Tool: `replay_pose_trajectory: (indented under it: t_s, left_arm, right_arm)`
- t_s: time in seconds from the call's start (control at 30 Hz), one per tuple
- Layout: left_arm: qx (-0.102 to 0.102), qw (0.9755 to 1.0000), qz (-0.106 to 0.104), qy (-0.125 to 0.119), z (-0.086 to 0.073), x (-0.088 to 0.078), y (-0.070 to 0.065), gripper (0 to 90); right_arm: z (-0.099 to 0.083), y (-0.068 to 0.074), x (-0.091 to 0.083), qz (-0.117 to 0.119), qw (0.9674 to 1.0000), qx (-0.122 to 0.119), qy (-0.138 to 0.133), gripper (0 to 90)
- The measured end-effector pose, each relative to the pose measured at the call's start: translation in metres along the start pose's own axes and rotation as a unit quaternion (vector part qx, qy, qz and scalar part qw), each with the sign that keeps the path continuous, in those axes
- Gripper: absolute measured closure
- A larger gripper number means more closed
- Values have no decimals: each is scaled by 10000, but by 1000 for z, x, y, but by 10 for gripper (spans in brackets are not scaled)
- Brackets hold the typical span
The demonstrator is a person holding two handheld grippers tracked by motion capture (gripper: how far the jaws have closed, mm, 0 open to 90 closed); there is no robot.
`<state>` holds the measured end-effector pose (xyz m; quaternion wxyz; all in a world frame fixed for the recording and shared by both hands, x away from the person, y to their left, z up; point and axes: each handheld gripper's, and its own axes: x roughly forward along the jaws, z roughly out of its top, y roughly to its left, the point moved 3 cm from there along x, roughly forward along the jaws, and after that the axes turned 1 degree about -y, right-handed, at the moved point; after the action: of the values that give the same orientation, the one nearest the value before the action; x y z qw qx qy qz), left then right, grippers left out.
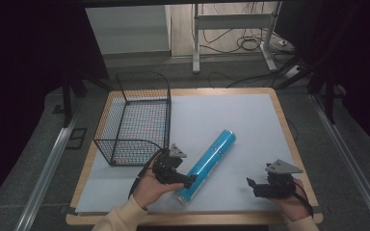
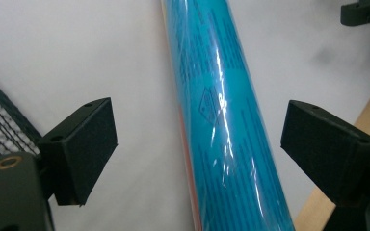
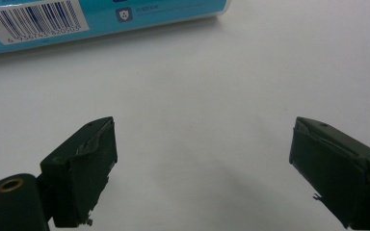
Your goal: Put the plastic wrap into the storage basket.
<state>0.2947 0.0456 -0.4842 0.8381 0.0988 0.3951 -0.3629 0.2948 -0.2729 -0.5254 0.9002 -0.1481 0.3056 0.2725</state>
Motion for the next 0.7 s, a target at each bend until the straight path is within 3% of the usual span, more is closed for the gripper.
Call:
replay_pose_trajectory:
  t_s: [0.27, 0.7]
  left_arm:
    - [79, 9999, -16, 114, 16, 15, -8, 125]
    - [263, 9983, 25, 512, 40, 42, -17, 122]
  right_arm:
    - [1, 1, -1, -15, 10000, 9, -39, 98]
    - [2, 1, -2, -26, 9999, 5, -116, 98]
